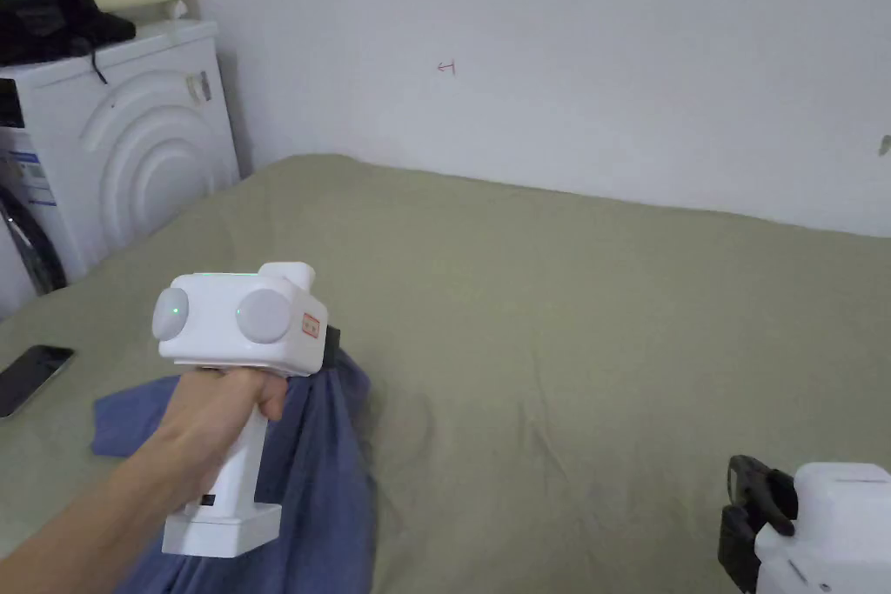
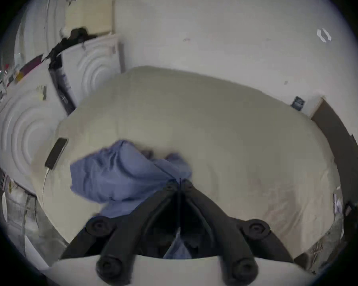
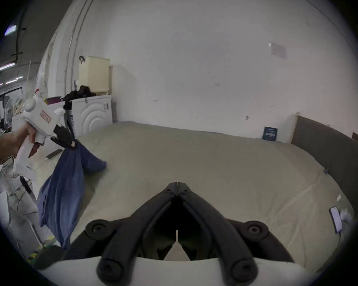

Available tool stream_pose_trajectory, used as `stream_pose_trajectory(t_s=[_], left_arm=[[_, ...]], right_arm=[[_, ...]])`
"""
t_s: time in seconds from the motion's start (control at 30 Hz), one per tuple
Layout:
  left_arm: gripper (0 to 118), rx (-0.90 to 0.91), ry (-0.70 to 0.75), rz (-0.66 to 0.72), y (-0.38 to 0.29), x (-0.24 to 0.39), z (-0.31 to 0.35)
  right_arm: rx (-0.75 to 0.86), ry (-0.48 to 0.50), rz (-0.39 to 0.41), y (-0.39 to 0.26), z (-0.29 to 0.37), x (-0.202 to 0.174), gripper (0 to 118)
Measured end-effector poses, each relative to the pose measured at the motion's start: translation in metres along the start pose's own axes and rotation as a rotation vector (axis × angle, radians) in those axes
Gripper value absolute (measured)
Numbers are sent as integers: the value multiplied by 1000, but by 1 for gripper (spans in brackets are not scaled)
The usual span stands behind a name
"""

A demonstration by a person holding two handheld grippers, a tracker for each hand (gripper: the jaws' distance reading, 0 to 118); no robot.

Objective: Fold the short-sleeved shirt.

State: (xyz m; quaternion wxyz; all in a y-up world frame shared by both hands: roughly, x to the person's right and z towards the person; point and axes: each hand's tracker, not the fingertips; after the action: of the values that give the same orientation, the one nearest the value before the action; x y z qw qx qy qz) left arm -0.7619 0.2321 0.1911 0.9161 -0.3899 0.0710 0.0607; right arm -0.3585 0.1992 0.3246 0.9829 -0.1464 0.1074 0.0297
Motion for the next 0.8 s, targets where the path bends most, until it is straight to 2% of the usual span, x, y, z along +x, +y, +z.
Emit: stream_pose_trajectory(t_s=[0.23,0.33,0.47,0.63,0.8], left_arm=[[0,74,-224,-167,27,148,42],[0,95,-317,-269,28,217,45],[0,78,-458,-323,22,305,39],[0,-26,-606,-377,-6,396,-1],[0,-200,-565,-449,-76,447,-78]], right_arm=[[51,-127,-18,10,54,52,0],[54,-194,-19,5,70,75,0],[44,-267,-54,-3,85,104,0],[3,-339,-73,-17,90,134,0],[-55,-373,-94,-32,81,152,0]])
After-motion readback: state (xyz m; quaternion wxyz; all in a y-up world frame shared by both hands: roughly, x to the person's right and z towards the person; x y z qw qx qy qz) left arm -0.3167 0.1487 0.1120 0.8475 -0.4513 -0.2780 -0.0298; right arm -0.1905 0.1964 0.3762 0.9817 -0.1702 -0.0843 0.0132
